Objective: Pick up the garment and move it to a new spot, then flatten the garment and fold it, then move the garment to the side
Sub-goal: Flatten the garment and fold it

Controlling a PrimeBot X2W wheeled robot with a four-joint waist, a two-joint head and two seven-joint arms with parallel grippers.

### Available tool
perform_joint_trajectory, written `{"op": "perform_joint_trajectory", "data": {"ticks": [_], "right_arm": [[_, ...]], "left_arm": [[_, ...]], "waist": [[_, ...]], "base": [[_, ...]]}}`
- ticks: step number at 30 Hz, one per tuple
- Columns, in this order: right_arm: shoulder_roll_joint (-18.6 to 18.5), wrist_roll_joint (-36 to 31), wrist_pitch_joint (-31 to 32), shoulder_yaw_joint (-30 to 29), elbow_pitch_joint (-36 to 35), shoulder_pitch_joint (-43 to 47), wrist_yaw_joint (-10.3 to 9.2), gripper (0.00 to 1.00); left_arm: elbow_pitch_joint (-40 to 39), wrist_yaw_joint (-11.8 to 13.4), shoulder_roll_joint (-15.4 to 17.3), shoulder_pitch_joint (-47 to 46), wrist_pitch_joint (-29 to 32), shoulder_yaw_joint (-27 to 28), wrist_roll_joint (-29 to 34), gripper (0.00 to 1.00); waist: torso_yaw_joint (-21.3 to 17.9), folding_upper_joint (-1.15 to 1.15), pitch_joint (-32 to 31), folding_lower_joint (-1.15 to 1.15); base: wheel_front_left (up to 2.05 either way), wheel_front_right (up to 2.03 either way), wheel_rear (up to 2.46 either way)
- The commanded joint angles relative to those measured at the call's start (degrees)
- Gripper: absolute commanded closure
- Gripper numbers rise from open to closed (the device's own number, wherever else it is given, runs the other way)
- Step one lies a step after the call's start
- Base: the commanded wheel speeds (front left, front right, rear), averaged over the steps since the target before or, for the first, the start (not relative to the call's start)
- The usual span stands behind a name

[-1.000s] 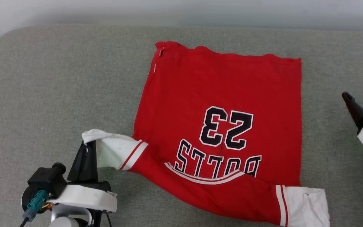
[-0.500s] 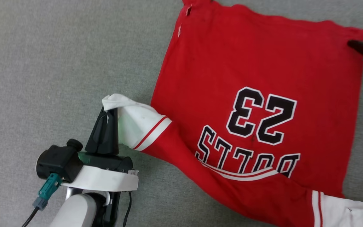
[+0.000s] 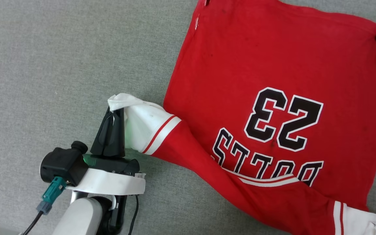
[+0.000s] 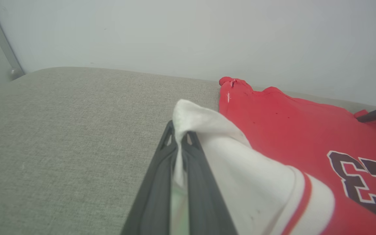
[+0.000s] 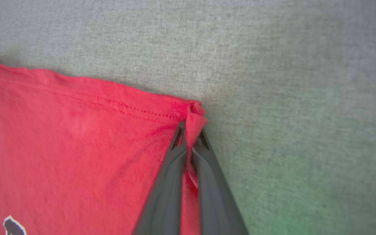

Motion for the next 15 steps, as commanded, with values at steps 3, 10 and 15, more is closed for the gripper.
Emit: {"op": "perform_joint_trajectory", "data": {"ticks": [3,10,15], "right_arm": [[-1.13,-0.9,-0.28,2.84,-1.04,2.54,-0.02,1.0],[-6.95,0.15,-2.13,7.16,-7.75,4.53,-0.02,1.0],[-11.67,3.48,-2.75,7.91,-15.38,12.06,-0.02,1.0]], "left_arm": [[1.35,-0.11,0.34,0.88,-0.29,0.82,-0.58,1.0],[4.54,-0.4,1.54,2.38,-0.16,2.23,-1.62,1.0],[7.41,-0.31,2.63,4.11,0.37,3.61,-3.25,1.0]], "waist": [[-1.17,0.0,-2.39,-0.01],[-4.03,0.0,-8.05,-0.01],[-7.16,0.0,-13.4,-0.01]], "base": [[0.0,0.0,0.0],[0.0,0.0,0.0],[0.0,0.0,0.0]]}}
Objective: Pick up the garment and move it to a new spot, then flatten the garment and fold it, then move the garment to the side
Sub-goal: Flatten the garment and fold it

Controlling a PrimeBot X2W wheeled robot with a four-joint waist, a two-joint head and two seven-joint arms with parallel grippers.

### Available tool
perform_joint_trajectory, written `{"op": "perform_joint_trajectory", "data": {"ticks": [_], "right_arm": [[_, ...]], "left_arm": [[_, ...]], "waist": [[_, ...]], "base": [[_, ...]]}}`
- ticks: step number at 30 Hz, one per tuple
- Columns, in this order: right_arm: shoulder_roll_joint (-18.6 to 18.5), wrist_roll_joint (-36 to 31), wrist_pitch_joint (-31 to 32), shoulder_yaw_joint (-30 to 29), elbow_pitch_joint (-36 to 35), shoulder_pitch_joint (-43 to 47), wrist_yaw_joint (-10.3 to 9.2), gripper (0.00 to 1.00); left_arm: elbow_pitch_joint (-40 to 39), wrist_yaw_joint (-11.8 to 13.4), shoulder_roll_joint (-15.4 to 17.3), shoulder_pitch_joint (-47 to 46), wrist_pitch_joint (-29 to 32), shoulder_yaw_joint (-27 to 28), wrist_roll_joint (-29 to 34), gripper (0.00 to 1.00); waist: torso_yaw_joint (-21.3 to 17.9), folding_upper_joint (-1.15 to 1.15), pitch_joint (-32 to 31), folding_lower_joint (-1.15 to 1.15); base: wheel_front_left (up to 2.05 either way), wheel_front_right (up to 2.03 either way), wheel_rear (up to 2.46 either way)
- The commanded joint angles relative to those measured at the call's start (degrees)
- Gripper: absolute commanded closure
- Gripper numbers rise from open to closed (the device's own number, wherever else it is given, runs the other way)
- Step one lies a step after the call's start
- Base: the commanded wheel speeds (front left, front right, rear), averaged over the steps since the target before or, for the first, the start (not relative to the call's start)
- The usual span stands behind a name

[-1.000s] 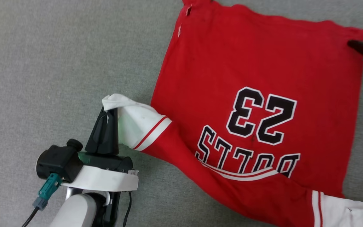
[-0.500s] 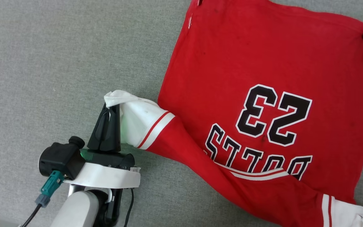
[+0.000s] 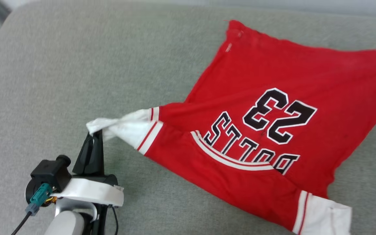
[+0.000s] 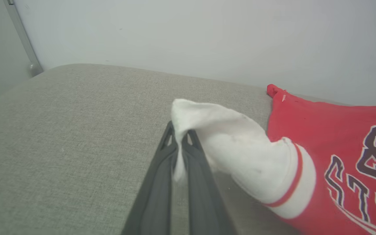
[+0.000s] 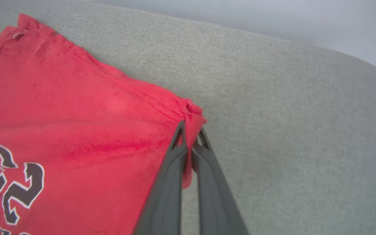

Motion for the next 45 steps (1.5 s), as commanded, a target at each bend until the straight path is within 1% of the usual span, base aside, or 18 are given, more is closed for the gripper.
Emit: {"op": "perform_joint_trajectory", "data": {"ticks": [1,3,6,9,10,13,17,19,20,21,22,24,27,32,38,40,42,45], "right_arm": [[-0.34,0.14,-0.26,-0.11,-0.65,1.48,-0.03,1.0],[-1.69,1.14,-0.25,-1.17,-4.33,6.61,-0.03,1.0],[-2.28,2.25,-0.61,-3.86,-9.42,15.71,-0.03,1.0],[-1.23,2.47,-0.44,-7.5,-14.34,25.99,-0.03,1.0],[0.41,2.45,0.05,-9.56,-17.06,33.18,-0.03,1.0],[3.62,2.4,-0.04,-12.0,-20.41,43.13,-0.04,1.0],[9.52,2.28,-0.4,-13.44,-22.03,53.41,-0.03,1.0],[11.69,1.19,-0.83,-14.1,-21.71,56.94,-0.04,1.0],[13.43,1.37,-0.98,-14.3,-21.21,58.28,-0.04,0.87],[14.64,0.97,-1.69,-14.4,-21.01,59.3,-0.03,0.54],[15.48,0.7,-1.98,-14.34,-20.72,60.11,-0.03,0.0],[17.34,0.71,-3.95,-15.02,-20.52,60.44,-0.03,0.0],[18.89,-0.43,-8.36,-15.78,-20.96,59.52,-0.03,0.0],[19.51,-2.03,-20.48,-17.54,-21.38,55.74,-0.03,0.0],[19.53,-1.09,-33.22,-15.77,-19.61,48.59,-0.02,0.0],[19.11,-0.31,-35.14,-14.57,-18.66,45.59,-0.02,0.0],[18.17,0.51,-35.09,-12.96,-17.75,42.35,-0.02,0.0],[15.81,2.29,-31.25,-9.53,-16.68,37.39,-0.02,0.0]], "left_arm": [[0.23,-0.16,0.26,0.71,-0.08,0.19,-0.25,1.0],[1.4,-0.19,0.54,1.46,0.23,0.75,-1.0,1.0],[3.24,-0.21,1.24,2.98,0.54,1.53,-1.9,1.0],[4.71,-0.11,2.0,4.31,0.66,2.43,-2.78,1.0],[5.6,-0.13,2.37,5.04,0.73,3.06,-3.29,1.0],[6.93,-0.37,2.98,5.61,1.16,3.34,-3.83,1.0],[7.96,-0.64,3.64,5.69,1.85,3.32,-4.17,1.0],[8.11,-0.72,3.86,5.49,2.36,3.0,-4.04,1.0],[8.17,-0.7,3.87,5.38,2.5,2.9,-3.99,1.0],[8.17,-0.66,4.0,5.34,2.76,2.86,-3.94,1.0],[8.12,-0.54,4.06,5.31,2.86,2.87,-3.96,1.0],[7.89,-0.38,4.13,5.11,3.19,2.69,-3.9,1.0],[7.55,0.02,4.28,5.16,3.7,2.52,-3.9,1.0],[6.55,0.5,4.33,4.62,4.08,2.08,-3.69,1.0],[4.29,1.02,4.2,2.98,4.34,1.25,-2.69,1.0],[3.46,1.13,3.99,1.93,4.29,0.97,-2.33,1.0],[2.83,1.22,3.7,0.78,4.07,0.64,-1.93,1.0],[1.82,1.18,3.26,-1.11,3.82,-0.13,-1.34,1.0]], "waist": [[-2.84,0.0,-3.46,0.0],[-4.19,0.0,-5.37,0.0],[-6.44,0.0,-8.32,0.0],[-8.51,0.0,-10.49,0.0],[-9.66,0.0,-11.78,0.0],[-11.12,0.0,-12.84,0.0],[-12.39,0.0,-13.57,0.0],[-12.72,0.0,-13.6,0.0],[-12.84,0.0,-13.65,0.0],[-12.94,0.0,-13.65,0.0],[-13.09,0.0,-13.59,0.0],[-13.33,0.0,-13.32,0.0],[-13.57,0.0,-13.19,0.0],[-13.44,0.0,-12.49,0.0],[-12.64,0.0,-10.16,0.0],[-12.21,0.0,-8.93,0.0],[-11.72,0.0,-7.54,0.0],[-10.72,0.0,-5.36,0.0]], "base": [[0.0,0.0,0.0],[0.0,0.0,0.0],[0.0,0.0,0.0],[0.0,0.0,0.0],[0.0,0.0,0.0],[0.0,0.0,0.0],[0.0,0.0,0.0],[0.0,0.0,0.0],[0.0,0.0,0.0],[0.0,0.0,0.0],[0.0,0.0,0.0],[0.0,0.0,0.0],[0.0,0.0,0.0],[0.0,0.0,0.0],[0.0,0.0,0.0],[0.0,0.0,0.0],[0.0,0.0,0.0],[0.0,0.0,0.0]]}}
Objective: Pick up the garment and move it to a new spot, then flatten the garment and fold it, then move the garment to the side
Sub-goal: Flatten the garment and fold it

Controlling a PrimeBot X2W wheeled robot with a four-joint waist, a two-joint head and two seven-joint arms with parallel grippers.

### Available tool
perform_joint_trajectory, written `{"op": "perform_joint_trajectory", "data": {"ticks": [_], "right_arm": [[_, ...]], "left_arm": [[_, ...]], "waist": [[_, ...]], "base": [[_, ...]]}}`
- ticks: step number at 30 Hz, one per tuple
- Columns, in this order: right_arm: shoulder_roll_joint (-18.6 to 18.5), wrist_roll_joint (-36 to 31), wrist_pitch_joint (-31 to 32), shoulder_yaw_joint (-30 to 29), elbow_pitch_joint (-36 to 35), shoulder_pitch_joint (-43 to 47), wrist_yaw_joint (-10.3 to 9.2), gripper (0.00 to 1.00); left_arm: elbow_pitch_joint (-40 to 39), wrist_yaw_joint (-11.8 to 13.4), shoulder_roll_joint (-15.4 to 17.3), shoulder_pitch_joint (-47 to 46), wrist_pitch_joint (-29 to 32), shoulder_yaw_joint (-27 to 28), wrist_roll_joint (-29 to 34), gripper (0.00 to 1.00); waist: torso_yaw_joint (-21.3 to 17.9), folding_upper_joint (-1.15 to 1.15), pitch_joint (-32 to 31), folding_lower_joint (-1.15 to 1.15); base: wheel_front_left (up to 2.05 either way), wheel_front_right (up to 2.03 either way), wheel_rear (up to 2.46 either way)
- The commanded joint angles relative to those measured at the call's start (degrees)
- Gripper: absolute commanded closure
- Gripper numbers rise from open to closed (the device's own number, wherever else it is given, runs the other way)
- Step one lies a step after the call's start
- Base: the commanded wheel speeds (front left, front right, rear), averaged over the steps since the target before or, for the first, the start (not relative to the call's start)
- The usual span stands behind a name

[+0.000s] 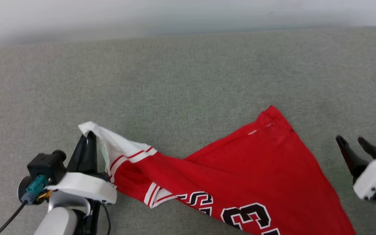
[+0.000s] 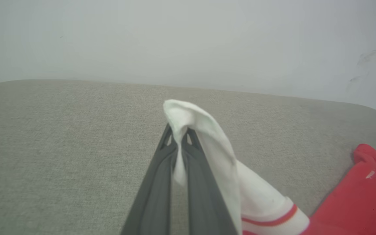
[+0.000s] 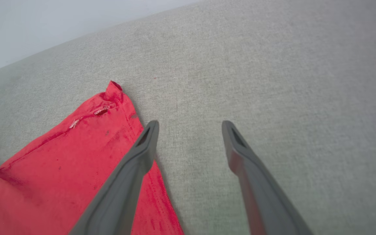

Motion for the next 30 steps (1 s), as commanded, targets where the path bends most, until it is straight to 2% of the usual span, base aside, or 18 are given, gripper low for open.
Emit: {"op": "perform_joint_trajectory", "data": {"ticks": [1,5,8,11,17,22,23,24,25,26,27,30], "right_arm": [[-1.93,1.35,3.56,2.25,0.52,-3.85,-0.02,0.0],[-5.13,3.7,15.16,6.22,0.67,-11.0,-0.02,0.0],[-6.44,4.7,24.54,8.39,0.81,-15.76,-0.02,0.0],[-7.37,4.6,31.19,10.49,1.26,-19.69,-0.02,0.0],[-8.2,4.55,36.85,16.02,4.01,-25.61,-0.02,0.0],[-7.77,5.28,39.75,21.11,9.72,-25.73,-0.02,0.0],[-7.67,5.61,40.23,21.99,10.61,-25.46,-0.02,0.12],[-7.59,6.01,40.76,22.94,11.48,-25.14,-0.02,0.61],[-7.64,6.19,40.82,23.93,11.88,-25.09,0.0,0.8],[-7.64,6.19,40.82,23.93,11.88,-25.09,0.0,0.8],[-7.63,6.64,40.61,24.54,12.18,-25.06,0.01,1.0],[-8.11,7.59,39.34,25.74,12.39,-25.78,0.06,1.0]], "left_arm": [[-0.68,0.08,-0.3,-1.7,-0.26,-0.44,0.69,1.0],[-1.98,0.05,-0.96,-3.96,-0.42,-1.34,1.38,1.0],[-2.62,-0.19,-1.53,-5.58,-0.58,-2.21,2.02,1.0],[-3.14,-0.42,-2.09,-7.18,-0.99,-3.08,2.6,1.0],[-2.95,-1.14,-3.37,-10.22,-1.73,-4.52,3.3,1.0],[-2.06,-1.42,-3.93,-11.09,-2.27,-5.13,3.52,1.0],[-1.82,-1.44,-4.02,-11.1,-2.4,-5.21,3.43,1.0],[-1.57,-1.55,-4.17,-11.11,-2.52,-5.33,3.31,1.0],[-1.34,-1.67,-4.27,-11.07,-2.63,-5.42,3.18,1.0],[-1.34,-1.67,-4.27,-11.07,-2.63,-5.42,3.18,1.0],[-1.13,-1.73,-4.29,-11.02,-2.72,-5.43,3.08,1.0],[-0.33,-1.85,-4.32,-10.91,-2.73,-5.31,2.73,1.0]], "waist": [[1.42,0.0,2.58,0.0],[2.72,0.0,5.59,0.0],[3.83,0.0,7.66,0.0],[5.07,0.0,9.83,0.0],[7.17,0.0,13.12,0.0],[8.23,0.0,13.51,0.0],[8.41,0.0,13.47,0.0],[8.61,0.0,13.33,0.0],[8.79,0.0,13.14,0.0],[8.79,0.0,13.14,0.0],[8.89,0.0,12.99,0.0],[9.06,0.0,12.19,0.0]], "base": [[0.0,0.0,0.0],[0.0,0.0,0.0],[0.0,0.0,0.0],[0.0,0.0,0.0],[0.0,0.0,0.0],[0.0,0.0,0.0],[0.0,0.0,0.0],[0.0,0.0,0.0],[0.0,0.0,0.0],[0.0,0.0,0.0],[0.0,0.0,0.0],[0.0,0.0,0.0]]}}
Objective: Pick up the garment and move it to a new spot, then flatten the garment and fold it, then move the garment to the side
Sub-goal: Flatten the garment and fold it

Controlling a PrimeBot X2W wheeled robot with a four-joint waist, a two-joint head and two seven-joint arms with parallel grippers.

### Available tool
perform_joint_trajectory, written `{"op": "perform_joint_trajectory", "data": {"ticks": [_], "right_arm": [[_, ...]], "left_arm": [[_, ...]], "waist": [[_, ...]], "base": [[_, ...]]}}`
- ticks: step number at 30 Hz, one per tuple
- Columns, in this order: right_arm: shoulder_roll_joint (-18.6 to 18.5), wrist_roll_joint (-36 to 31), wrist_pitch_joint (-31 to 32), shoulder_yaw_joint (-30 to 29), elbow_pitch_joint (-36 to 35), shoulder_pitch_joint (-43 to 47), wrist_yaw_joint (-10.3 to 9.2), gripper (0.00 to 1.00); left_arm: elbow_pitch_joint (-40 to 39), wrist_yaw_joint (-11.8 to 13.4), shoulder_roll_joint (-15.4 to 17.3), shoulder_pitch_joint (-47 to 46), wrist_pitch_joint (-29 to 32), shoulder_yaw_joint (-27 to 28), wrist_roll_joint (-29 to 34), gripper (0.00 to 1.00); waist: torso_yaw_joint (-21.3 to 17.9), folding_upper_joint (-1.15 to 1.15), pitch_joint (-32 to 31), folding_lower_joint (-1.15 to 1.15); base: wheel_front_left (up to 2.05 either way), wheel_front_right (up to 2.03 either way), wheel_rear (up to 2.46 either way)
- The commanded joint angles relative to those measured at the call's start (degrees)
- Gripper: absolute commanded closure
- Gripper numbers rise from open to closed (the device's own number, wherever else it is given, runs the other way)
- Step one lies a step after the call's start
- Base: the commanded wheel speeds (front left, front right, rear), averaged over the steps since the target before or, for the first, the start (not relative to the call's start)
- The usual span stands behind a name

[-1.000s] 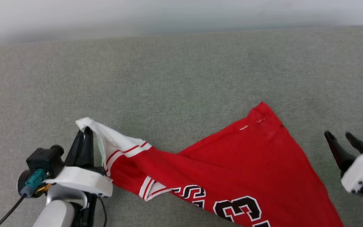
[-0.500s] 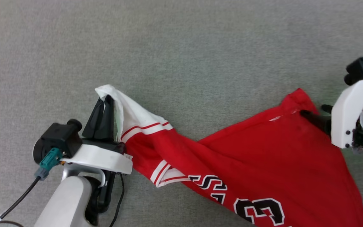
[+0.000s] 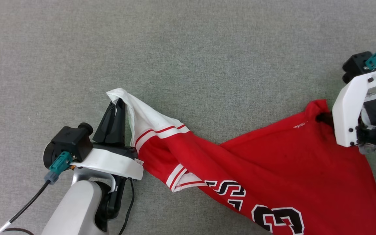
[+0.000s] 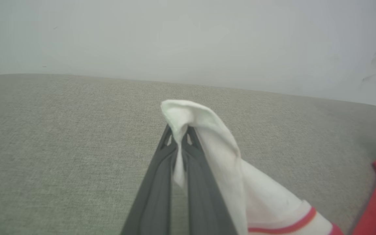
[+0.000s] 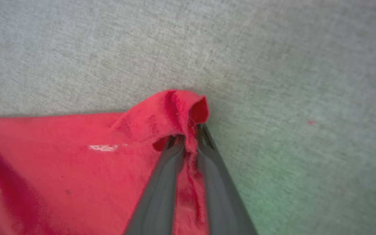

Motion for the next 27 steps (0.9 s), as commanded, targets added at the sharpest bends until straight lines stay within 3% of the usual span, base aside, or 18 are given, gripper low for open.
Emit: {"op": "perform_joint_trajectory", "data": {"ticks": [1,8,16,27], "right_arm": [[1.94,0.55,0.82,2.63,2.51,3.43,0.17,1.0],[-0.81,-0.39,-6.28,2.51,1.0,0.16,0.14,1.0],[-1.41,-3.11,-14.17,-0.4,3.32,-1.92,0.08,1.0],[-0.34,-7.2,-23.82,-3.95,8.72,-8.23,0.07,1.0]], "left_arm": [[0.08,-0.01,0.07,-0.52,-0.14,0.12,-0.03,1.0],[1.64,-0.22,1.53,-2.01,0.9,1.51,-1.2,1.0],[7.05,-3.35,3.96,-11.18,3.67,2.2,-1.84,1.0],[24.87,-8.31,4.26,-31.04,6.58,0.95,-1.12,1.0]], "waist": [[-0.02,0.0,-0.42,0.0],[-1.12,0.0,-4.55,0.0],[-3.2,0.0,-10.99,0.0],[-6.9,0.0,-15.88,0.0]], "base": [[0.0,0.0,0.0],[0.0,0.0,0.0],[0.0,0.0,0.0],[0.0,0.0,0.0]]}}
